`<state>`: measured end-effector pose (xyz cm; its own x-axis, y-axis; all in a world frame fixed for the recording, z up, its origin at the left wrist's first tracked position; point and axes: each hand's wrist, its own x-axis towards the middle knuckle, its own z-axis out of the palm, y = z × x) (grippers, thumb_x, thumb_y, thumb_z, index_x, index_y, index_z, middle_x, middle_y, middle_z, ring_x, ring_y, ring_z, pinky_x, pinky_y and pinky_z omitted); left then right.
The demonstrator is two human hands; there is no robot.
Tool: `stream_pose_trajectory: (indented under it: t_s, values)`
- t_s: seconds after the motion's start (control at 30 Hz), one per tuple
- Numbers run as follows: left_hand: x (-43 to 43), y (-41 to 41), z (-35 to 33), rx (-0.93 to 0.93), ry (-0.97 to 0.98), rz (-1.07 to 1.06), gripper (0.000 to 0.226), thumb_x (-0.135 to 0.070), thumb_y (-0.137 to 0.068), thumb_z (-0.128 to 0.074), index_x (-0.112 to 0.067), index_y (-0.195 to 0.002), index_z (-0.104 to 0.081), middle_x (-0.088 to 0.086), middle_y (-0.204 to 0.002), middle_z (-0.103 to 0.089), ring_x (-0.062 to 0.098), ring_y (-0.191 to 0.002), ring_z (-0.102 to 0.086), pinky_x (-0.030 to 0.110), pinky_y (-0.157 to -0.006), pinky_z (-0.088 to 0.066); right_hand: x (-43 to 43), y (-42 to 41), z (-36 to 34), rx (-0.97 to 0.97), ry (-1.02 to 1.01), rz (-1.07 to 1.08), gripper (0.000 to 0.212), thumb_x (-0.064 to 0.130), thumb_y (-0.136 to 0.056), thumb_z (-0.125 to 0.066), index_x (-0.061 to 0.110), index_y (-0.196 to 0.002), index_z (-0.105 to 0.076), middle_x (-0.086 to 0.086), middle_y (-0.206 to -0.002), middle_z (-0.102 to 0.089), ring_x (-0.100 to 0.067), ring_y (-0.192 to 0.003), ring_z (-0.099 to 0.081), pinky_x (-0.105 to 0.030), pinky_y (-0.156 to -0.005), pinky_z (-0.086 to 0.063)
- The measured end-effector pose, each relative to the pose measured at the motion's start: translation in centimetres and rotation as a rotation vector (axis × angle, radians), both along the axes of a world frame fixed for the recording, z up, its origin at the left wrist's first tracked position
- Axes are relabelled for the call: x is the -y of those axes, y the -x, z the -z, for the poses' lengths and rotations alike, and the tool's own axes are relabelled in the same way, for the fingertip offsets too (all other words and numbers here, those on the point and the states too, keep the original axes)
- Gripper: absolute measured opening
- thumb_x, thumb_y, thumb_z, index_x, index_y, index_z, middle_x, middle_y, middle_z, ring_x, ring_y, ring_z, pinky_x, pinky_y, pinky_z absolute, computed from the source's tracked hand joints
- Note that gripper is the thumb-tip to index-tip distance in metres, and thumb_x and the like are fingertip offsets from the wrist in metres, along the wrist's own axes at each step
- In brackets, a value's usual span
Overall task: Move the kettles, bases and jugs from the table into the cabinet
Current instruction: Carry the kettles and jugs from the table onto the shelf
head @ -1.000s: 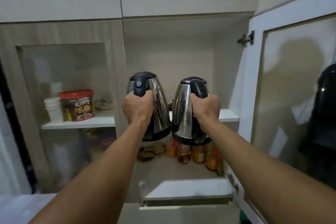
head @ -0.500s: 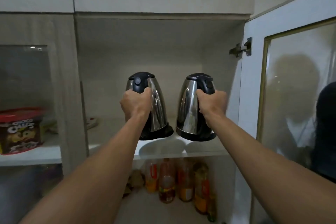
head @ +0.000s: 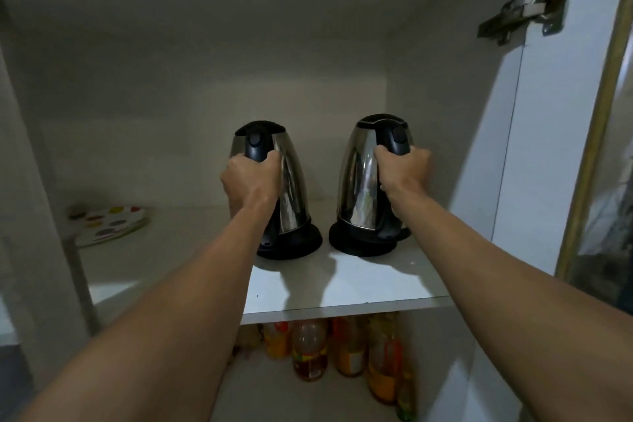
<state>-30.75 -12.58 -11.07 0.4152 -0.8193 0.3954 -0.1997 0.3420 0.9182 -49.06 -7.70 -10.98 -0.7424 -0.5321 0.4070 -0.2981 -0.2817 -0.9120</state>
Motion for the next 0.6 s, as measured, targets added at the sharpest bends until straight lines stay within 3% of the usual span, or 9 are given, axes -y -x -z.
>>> stream_pose_trajectory:
  t_s: [0.13, 0.27, 0.43, 0.6]
  values:
    - [3.0, 0.6, 1.4, 0.006, -0.052, 0.024, 0.031, -0.037, -0.081, -0.064, -0.006, -0.081, -0.068, 0.009, -0.076, -0.069, 0.014, -0.055, -0.057, 0.021, -0.043, -0.034, 2.8, 0.4, 1.2, 0.011, -0.030, 0.027, 0.013, 0.030, -0.064, -0.066, 0.019, -0.058, -0.061, -0.006, -0.059, -0.064, -0.035, -0.063, -0.069, -0.053, -0.061, -0.060]
    - [5.0, 1.0, 2.3, -0.035, -0.065, 0.052, 0.034, -0.037, -0.080, -0.062, -0.004, -0.088, -0.070, 0.012, -0.081, -0.071, 0.026, -0.069, -0.067, 0.022, -0.052, -0.044, 5.1, 0.5, 2.6, -0.006, -0.071, 0.015, 0.016, 0.031, -0.066, -0.068, 0.017, -0.060, -0.063, -0.008, -0.059, -0.063, -0.038, -0.065, -0.069, -0.052, -0.062, -0.060]
    - [6.6, 1.4, 2.3, -0.010, -0.064, 0.050, 0.032, -0.033, -0.083, -0.059, -0.004, -0.091, -0.069, 0.012, -0.086, -0.071, 0.024, -0.072, -0.066, 0.021, -0.053, -0.041, 6.9, 0.4, 2.9, -0.023, -0.089, -0.007, 0.019, 0.035, -0.065, -0.068, 0.016, -0.065, -0.064, -0.011, -0.067, -0.069, -0.036, -0.066, -0.070, -0.049, -0.060, -0.061]
    - [6.6, 2.2, 2.2, 0.071, -0.052, 0.087, 0.032, -0.034, -0.084, -0.058, -0.003, -0.089, -0.066, 0.009, -0.082, -0.068, 0.023, -0.067, -0.065, 0.019, -0.047, -0.040, 7.6, 0.5, 2.8, -0.064, -0.104, -0.039, 0.016, 0.032, -0.066, -0.067, 0.016, -0.064, -0.063, -0.010, -0.065, -0.067, -0.035, -0.064, -0.069, -0.051, -0.060, -0.060]
